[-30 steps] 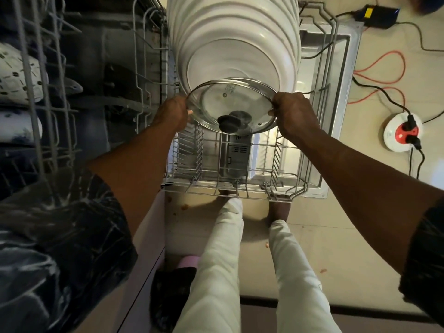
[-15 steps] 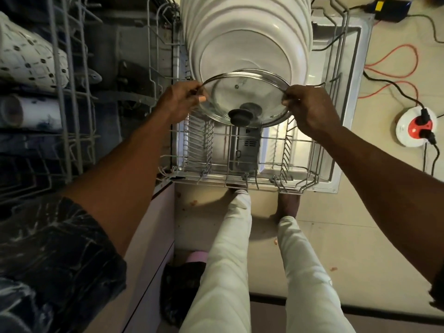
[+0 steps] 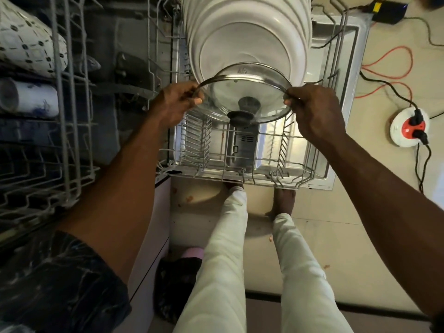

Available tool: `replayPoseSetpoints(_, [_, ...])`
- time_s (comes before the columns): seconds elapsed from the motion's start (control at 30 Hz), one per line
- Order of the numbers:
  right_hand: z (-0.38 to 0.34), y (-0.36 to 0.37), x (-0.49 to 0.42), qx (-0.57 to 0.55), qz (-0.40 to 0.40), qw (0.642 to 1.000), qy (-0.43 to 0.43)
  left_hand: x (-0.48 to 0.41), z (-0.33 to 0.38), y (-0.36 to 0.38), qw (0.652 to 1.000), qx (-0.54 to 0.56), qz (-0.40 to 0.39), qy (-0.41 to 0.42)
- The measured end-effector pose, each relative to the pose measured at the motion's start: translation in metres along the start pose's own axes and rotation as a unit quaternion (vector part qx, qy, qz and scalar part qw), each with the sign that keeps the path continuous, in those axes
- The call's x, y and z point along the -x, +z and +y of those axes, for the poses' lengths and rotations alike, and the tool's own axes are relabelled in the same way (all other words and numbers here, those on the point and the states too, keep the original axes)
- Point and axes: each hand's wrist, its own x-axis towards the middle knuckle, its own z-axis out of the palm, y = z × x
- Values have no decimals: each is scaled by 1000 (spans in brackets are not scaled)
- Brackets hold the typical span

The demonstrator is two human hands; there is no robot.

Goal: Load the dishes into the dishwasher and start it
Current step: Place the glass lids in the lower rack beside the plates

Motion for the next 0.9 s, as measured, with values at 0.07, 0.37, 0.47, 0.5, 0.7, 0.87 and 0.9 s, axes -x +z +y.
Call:
replayPoseSetpoints(0.07, [1,6,4,-5,-4,1000,16,0,-5,4,1000,-1,-5,-3])
replayPoseSetpoints(0.37, [-2,32,0,0,-50,998,35,-12,-15,5,998,-52,16,-35])
replayPoseSetpoints(0.47, [-3,33,-7,-3,-51,997,57,-17,-8,9,996,-74,22,-46])
replayPoseSetpoints(0.5, [-2,34,-10,-2,-53,996,67,-19,-6,10,995,-81,27,-42])
replayPoseSetpoints(0.7, [2,34,-31,11,-85,988,128,-38,2,14,991,-114,49,-53])
replayPoseSetpoints(0.87, [2,34,-48,34,-98,982,160,-53,6,17,983,-152,60,-82])
replayPoseSetpoints(0.9, [2,36,-50,36,-96,981,162,-55,6,17,982,-156,61,-93])
